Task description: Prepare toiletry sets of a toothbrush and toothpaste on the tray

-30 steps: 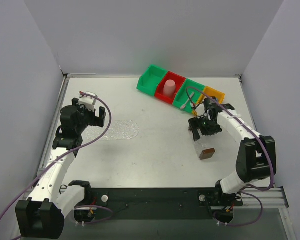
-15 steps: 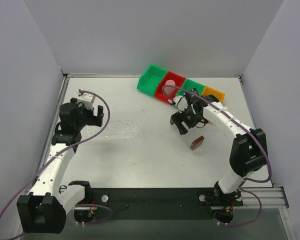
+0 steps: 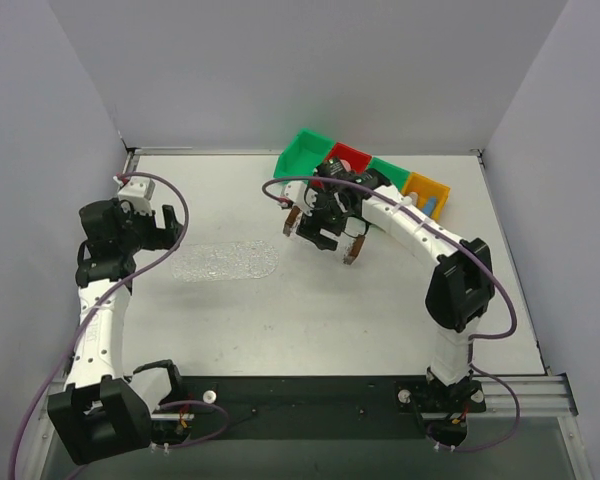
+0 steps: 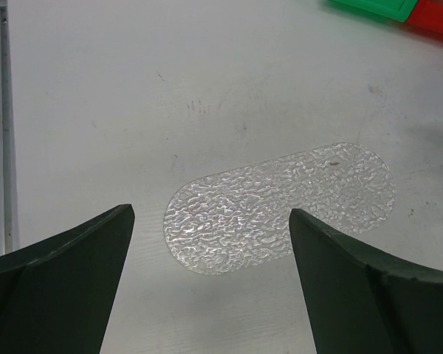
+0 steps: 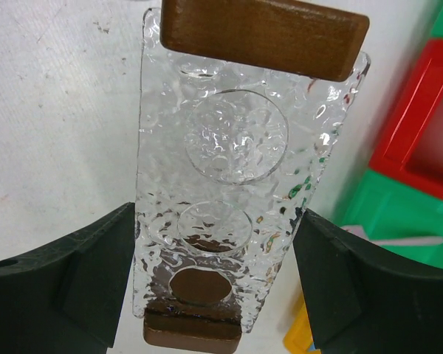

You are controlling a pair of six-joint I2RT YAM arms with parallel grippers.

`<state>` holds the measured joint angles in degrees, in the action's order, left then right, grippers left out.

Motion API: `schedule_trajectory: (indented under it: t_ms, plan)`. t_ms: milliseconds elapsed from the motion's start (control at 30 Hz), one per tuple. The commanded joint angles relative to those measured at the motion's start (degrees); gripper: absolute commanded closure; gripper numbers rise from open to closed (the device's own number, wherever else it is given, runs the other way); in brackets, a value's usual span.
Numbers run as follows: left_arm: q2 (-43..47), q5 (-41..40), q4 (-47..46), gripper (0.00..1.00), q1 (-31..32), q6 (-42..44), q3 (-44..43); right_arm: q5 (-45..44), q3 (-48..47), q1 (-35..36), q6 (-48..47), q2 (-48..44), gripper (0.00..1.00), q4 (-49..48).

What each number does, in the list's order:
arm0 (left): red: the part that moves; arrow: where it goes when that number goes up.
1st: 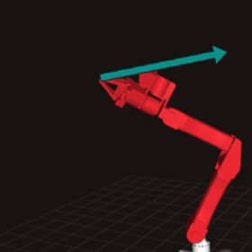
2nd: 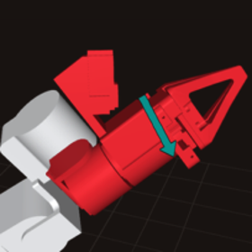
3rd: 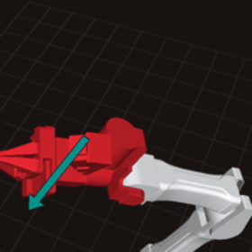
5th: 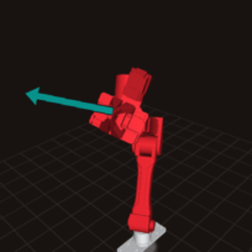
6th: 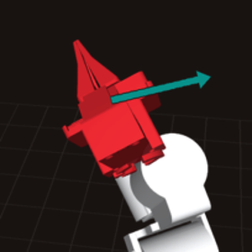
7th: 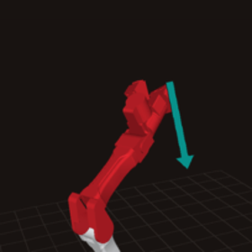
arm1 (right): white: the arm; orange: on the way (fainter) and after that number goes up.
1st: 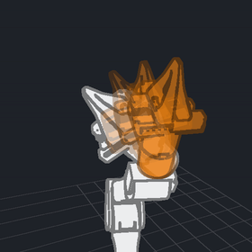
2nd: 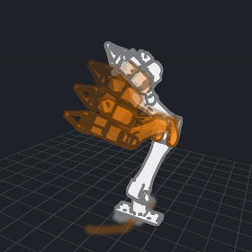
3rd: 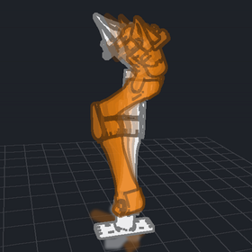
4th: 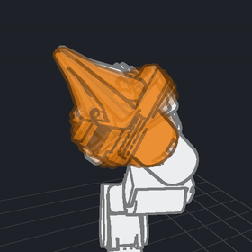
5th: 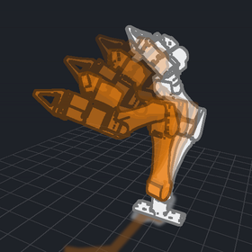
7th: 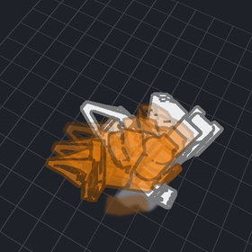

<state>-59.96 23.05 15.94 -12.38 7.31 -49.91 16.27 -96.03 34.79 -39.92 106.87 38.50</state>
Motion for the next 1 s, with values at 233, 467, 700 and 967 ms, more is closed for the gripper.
schedule_trajectory:
  t_ms: [233,467,700,967]
  plan:
    - [0.7,6.5,2.6,0.03,-6.6,-1.9,-2.4,6.1,-12.0,7.4,-17.5,9.2,0.73,3.9]
    - [1.3,5.9,3.1,0.02,-7.1,-2.0,-1.9,8.7,-19.9,10.1,-22.6,15.8,0.73,8.2]
    - [1.9,5.2,3.1,0.03,-7.2,-0.7,-1.1,8.7,-23.9,11.8,-24.9,20.2,0.72,9.7]
    - [2.1,5.5,2.0,0.03,-7.3,-0.1,0.2,6.2,-26.2,12.7,-26.1,23.8,0.72,10.9]
